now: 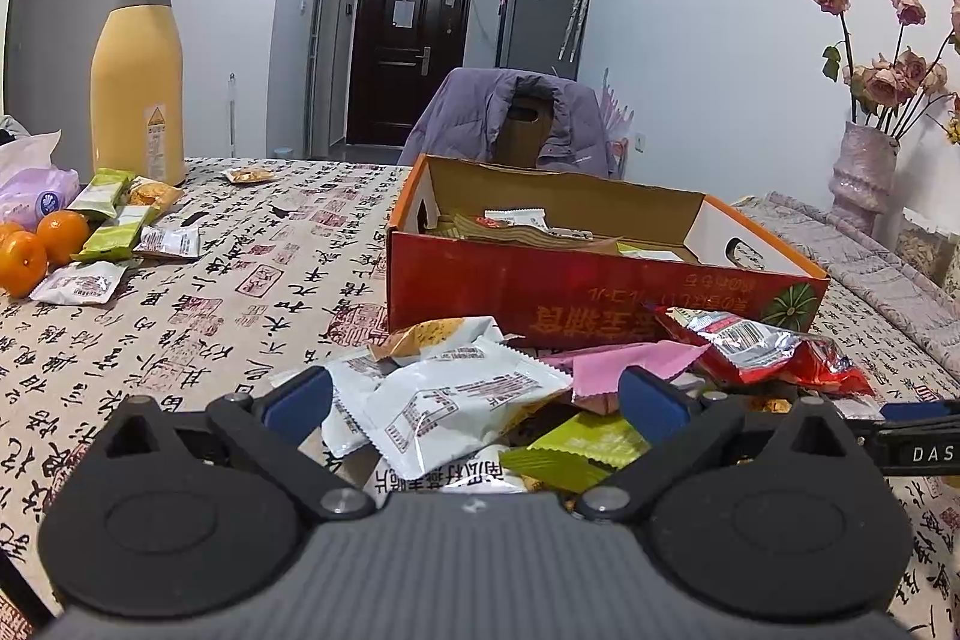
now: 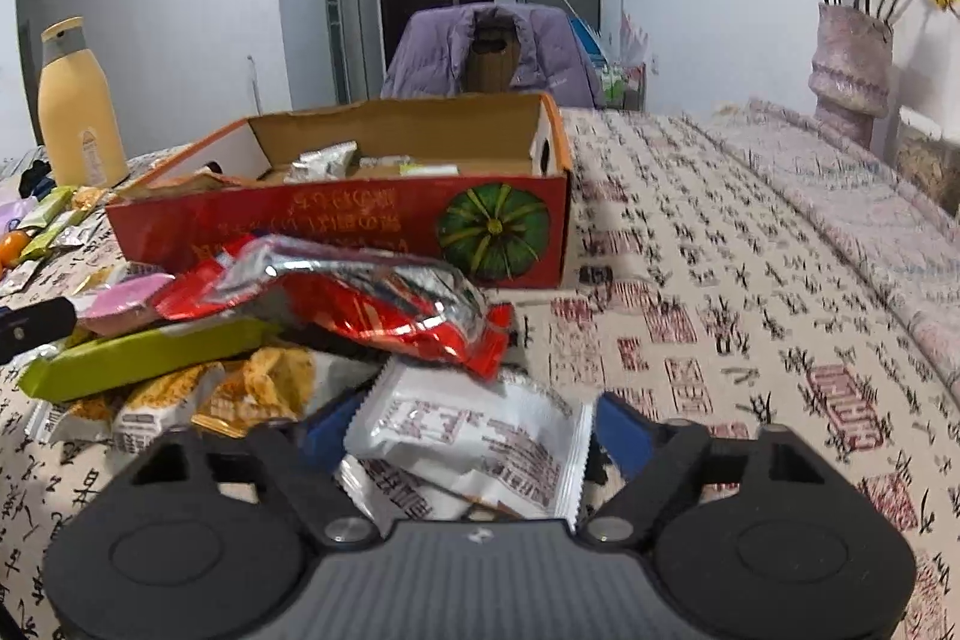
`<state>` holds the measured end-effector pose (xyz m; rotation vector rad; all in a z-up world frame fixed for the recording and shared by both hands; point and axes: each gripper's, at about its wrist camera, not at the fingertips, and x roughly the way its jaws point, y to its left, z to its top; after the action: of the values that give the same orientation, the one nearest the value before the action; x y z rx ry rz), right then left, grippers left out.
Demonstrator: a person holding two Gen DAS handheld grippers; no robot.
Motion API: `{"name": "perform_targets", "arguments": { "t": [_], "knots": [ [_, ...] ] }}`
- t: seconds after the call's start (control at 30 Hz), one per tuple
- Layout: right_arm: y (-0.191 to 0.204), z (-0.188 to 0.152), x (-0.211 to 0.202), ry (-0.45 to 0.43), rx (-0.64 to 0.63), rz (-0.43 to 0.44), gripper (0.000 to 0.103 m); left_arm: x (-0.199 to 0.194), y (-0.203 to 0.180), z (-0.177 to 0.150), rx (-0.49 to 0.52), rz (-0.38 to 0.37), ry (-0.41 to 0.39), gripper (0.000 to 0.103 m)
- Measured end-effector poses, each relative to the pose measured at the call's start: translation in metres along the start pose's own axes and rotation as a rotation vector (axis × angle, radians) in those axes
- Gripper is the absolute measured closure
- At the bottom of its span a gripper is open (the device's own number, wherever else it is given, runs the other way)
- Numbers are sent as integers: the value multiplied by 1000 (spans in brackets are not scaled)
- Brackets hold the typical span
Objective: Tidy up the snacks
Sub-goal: 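Grasp a white candy with the right tool while the left tool grasps another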
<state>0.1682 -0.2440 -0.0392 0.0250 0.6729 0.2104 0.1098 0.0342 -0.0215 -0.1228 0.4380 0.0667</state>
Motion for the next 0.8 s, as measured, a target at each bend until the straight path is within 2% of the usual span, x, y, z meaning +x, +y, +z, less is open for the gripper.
{"name": "perform_targets", "arguments": {
  "t": [0.07,0.17,0.3,0.53,0.57,0.6,0.8],
  "knots": [
    [-4,-1,-2,-4,21,17,39,0,0,0,1,-1,1,0],
    [-6,-3,-6,-14,27,23,48,0,0,-1,1,0,0,0],
    [-8,-5,-15,-41,33,29,56,0,0,-1,-4,3,-1,0],
    [-13,-6,-38,-102,40,24,60,-3,2,2,-13,22,16,0],
    [-14,-6,-41,-111,42,23,70,-3,3,4,-15,24,21,0],
    [-16,-5,-44,-116,47,33,90,-2,3,5,-17,26,28,0],
    [-22,-2,-52,-141,62,30,91,10,1,14,62,44,106,0]
  ]
}}
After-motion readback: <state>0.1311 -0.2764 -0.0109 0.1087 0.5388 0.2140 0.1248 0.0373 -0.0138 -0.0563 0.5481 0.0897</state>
